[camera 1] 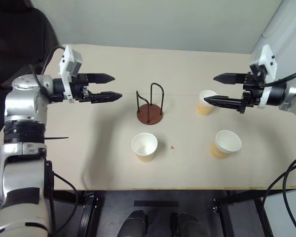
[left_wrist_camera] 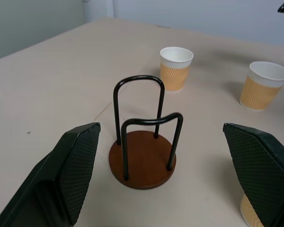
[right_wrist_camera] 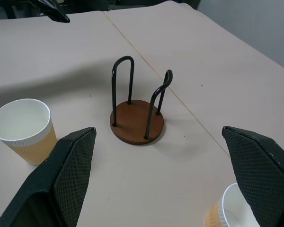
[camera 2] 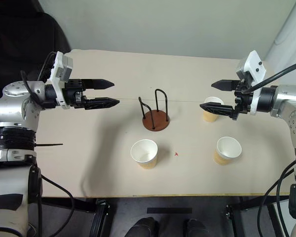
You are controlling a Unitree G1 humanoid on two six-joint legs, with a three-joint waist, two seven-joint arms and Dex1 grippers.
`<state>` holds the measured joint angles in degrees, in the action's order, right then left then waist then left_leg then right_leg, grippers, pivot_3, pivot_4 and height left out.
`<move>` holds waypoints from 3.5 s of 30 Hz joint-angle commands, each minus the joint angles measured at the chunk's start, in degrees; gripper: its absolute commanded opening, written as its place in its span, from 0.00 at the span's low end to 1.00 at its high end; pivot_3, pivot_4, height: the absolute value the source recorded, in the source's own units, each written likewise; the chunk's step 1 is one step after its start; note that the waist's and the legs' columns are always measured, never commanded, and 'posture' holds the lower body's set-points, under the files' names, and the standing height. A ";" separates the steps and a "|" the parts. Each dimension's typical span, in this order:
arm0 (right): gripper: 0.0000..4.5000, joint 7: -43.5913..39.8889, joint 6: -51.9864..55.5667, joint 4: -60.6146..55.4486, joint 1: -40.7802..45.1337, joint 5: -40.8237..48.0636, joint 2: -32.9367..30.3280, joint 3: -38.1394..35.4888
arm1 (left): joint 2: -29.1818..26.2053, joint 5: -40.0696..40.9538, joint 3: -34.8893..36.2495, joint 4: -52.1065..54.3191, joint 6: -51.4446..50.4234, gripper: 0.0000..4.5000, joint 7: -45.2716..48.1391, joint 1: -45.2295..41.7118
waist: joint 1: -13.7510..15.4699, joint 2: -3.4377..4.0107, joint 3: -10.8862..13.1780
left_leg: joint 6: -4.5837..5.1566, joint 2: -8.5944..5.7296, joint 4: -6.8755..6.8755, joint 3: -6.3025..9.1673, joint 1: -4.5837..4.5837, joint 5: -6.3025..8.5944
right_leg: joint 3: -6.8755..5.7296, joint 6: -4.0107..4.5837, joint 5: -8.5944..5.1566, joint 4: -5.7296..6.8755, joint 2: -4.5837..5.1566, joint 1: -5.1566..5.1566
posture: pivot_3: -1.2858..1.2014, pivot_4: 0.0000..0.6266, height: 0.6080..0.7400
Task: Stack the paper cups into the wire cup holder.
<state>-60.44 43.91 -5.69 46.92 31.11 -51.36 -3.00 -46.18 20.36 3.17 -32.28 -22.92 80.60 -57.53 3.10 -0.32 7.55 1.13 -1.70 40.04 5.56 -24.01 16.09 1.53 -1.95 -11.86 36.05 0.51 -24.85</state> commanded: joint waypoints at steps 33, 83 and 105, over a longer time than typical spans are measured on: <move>0.97 2.88 -6.69 7.22 6.61 -6.47 9.14 4.97 | 0.70 -4.14 -1.63 -4.93 6.90 0.99 3.42 -5.51 | -0.33 0.01 0.01 | 0.01 0.00 -0.01 0.00 -0.06 0.00 | 0.01 0.00 0.00 0.01 0.01 -0.11 | 0.52 0.24 1.00; 0.97 1.84 3.09 -8.62 4.67 -4.17 7.06 1.11 | 5.93 -5.10 -6.89 3.35 2.90 0.99 1.39 0.62 | -0.16 0.02 0.01 | -0.09 -0.02 0.07 -0.01 -0.43 -0.06 | 0.00 0.03 0.01 0.08 0.03 -0.49 | 0.52 0.24 1.00; 0.97 6.08 5.22 -12.05 3.63 -0.31 5.25 -0.11 | 13.94 -8.64 -7.90 0.31 5.84 0.99 -7.15 -0.21 | -0.09 0.02 0.01 | -0.07 -0.02 0.12 -0.02 -0.37 -0.07 | 0.01 0.02 0.01 0.26 0.03 -0.49 | 0.52 0.24 1.00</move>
<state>-54.98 49.59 -16.09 50.14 30.13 -45.14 -1.21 -32.34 11.06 -5.44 -34.02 -17.31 73.46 -57.44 3.02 -0.29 7.56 1.06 -1.72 40.16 5.54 -24.37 16.02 1.54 -1.93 -11.85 36.32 0.54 -25.34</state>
